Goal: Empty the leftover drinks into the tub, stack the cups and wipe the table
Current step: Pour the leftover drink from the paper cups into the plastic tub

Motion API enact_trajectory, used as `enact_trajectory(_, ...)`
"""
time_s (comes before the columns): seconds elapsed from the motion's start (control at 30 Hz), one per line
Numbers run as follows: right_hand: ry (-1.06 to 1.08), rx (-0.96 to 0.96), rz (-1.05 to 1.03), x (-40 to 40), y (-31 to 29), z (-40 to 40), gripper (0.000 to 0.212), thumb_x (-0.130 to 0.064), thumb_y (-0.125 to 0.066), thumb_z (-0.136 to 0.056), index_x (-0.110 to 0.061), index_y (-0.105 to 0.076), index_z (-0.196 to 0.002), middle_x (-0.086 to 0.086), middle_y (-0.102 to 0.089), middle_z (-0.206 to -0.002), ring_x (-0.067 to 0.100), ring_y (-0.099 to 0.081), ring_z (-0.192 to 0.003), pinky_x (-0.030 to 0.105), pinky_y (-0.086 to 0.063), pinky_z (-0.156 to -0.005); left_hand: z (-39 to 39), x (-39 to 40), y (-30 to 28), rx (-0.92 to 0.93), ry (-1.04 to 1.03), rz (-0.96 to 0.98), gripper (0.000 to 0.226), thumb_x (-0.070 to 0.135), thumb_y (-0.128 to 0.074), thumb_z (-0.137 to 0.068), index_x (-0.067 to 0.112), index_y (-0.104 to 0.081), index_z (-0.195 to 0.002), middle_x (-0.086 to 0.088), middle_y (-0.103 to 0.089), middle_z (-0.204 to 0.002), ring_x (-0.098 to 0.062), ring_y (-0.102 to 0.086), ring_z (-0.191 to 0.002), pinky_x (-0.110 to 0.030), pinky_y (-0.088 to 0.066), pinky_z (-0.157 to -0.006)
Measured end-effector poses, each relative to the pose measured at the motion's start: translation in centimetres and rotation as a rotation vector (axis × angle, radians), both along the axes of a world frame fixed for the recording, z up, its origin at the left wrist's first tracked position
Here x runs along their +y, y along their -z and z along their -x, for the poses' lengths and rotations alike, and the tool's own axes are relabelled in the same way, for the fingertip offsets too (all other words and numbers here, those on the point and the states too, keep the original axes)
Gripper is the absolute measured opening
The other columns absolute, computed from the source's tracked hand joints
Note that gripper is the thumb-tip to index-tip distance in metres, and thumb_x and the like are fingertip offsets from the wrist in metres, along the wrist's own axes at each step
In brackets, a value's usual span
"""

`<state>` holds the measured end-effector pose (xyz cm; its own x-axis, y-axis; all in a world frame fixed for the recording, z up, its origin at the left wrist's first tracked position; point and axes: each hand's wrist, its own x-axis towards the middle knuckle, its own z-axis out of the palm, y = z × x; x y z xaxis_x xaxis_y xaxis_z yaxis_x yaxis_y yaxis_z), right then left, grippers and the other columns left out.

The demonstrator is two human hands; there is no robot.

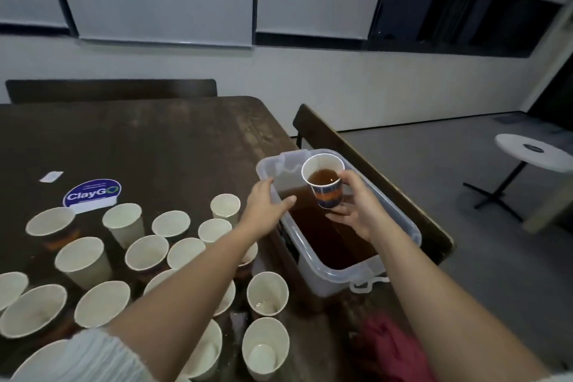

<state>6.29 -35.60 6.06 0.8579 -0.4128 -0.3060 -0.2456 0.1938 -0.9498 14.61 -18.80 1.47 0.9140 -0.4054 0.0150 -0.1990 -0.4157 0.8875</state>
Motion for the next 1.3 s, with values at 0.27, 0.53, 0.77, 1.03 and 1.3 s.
enact_trajectory(0.27,0.117,0.024,0.219,-3.0,3.0,0.6,0.037,-0.04,-0.06,-0.092,-0.025,-0.051,-0.124,0.005,-0.056,-0.124,0.026,-0.057,-0.113,0.043,-0.052,-0.09,2.0,-2.8,3.7,-0.141,-0.023,-0.28,0.063,0.037,-0.03,-0.104,0.017,0.002,-0.154,0.003,0.012,-0.161,-0.017,0.007,-0.149,-0.047,-0.007,-0.119)
enact_trajectory(0.53,0.141,0.033,0.472,-2.9,4.1,0.5,0.06,-0.051,-0.065,-0.084,-0.028,-0.044,-0.136,0.004,-0.053,-0.133,0.025,-0.054,-0.118,0.051,-0.048,-0.1,1.9,-2.7,4.1,-0.156,-0.024,-0.244,0.059,0.032,-0.029,-0.104,0.019,-0.001,-0.154,0.006,0.011,-0.161,-0.015,0.005,-0.149,-0.049,-0.006,-0.119)
enact_trajectory(0.77,0.17,0.03,0.534,-2.9,4.3,0.3,0.061,-0.048,-0.065,-0.086,-0.026,-0.044,-0.138,0.006,-0.048,-0.137,0.024,-0.051,-0.12,0.048,-0.048,-0.1,2.0,-2.7,4.2,-0.156,-0.016,-0.239,0.057,0.033,-0.026,-0.105,0.021,-0.001,-0.154,0.006,0.012,-0.161,-0.013,0.007,-0.148,-0.05,-0.004,-0.119)
enact_trajectory(1.03,0.149,0.046,0.682,-2.5,4.0,0.5,0.063,-0.044,-0.063,-0.09,-0.021,-0.038,-0.143,0.009,-0.041,-0.142,0.023,-0.043,-0.126,0.03,-0.039,-0.094,2.1,-2.7,4.3,-0.157,-0.014,-0.239,0.057,0.033,-0.025,-0.105,0.022,0.0,-0.154,0.007,0.013,-0.161,-0.014,0.008,-0.148,-0.051,-0.002,-0.119)
enact_trajectory(1.3,0.142,0.054,0.732,-2.4,4.1,0.5,0.066,-0.047,-0.064,-0.089,-0.022,-0.036,-0.144,0.008,-0.039,-0.142,0.024,-0.041,-0.127,0.036,-0.041,-0.101,2.1,-2.7,4.2,-0.16,-0.016,-0.238,0.056,0.033,-0.025,-0.105,0.022,-0.001,-0.154,0.007,0.012,-0.161,-0.014,0.008,-0.148,-0.051,-0.004,-0.119)
